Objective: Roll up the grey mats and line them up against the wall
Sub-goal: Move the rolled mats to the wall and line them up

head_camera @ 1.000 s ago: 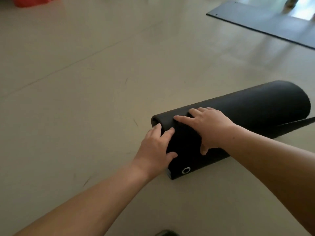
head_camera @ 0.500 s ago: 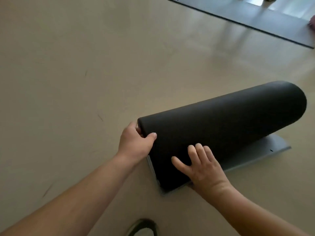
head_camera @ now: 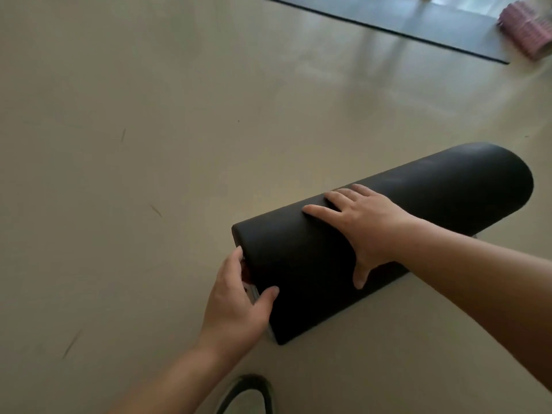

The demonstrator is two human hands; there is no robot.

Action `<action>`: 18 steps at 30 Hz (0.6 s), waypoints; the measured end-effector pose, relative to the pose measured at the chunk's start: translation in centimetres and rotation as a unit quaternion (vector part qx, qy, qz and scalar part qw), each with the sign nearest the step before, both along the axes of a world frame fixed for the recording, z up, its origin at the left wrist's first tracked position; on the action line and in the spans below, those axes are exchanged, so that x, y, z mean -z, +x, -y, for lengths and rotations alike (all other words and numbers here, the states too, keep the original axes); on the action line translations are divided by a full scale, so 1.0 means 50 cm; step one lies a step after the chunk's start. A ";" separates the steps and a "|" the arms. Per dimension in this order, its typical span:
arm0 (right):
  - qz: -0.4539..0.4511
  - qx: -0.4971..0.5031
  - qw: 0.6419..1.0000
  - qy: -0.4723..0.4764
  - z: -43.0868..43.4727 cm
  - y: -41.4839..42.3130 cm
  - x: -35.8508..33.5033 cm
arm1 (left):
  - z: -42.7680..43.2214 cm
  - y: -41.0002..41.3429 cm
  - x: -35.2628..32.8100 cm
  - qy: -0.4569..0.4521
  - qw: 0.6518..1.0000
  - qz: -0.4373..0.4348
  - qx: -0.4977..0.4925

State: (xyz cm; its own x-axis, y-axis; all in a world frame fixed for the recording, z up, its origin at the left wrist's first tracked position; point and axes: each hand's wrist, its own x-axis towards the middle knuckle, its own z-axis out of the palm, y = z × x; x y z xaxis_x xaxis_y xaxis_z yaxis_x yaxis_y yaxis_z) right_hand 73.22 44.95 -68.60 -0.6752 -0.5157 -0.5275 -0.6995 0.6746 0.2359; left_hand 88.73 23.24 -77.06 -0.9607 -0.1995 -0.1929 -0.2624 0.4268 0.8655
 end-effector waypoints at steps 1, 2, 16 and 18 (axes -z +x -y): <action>0.005 0.010 1.000 -0.010 0.000 0.004 0.004 | 0.002 -0.006 -0.003 -0.001 1.000 0.017 -0.010; 0.003 0.018 1.000 -0.021 -0.002 0.006 0.008 | 0.004 -0.016 -0.007 0.005 0.999 0.036 -0.016; -0.095 0.301 0.947 -0.066 -0.131 0.035 0.085 | -0.113 -0.342 -0.056 -0.231 0.948 0.028 0.215; -0.089 0.344 0.932 -0.065 -0.181 0.033 0.080 | -0.169 -0.374 -0.052 -0.227 0.943 0.009 0.243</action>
State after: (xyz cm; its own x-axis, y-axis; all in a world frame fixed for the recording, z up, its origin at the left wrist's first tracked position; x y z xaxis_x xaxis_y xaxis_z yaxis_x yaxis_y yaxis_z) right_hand 74.87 54.01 -72.61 -0.9408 0.0205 -0.3384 -0.0478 0.9801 0.1925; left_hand 70.03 31.71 -74.47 -0.9572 0.1987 -0.2104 0.0476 0.8253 0.5627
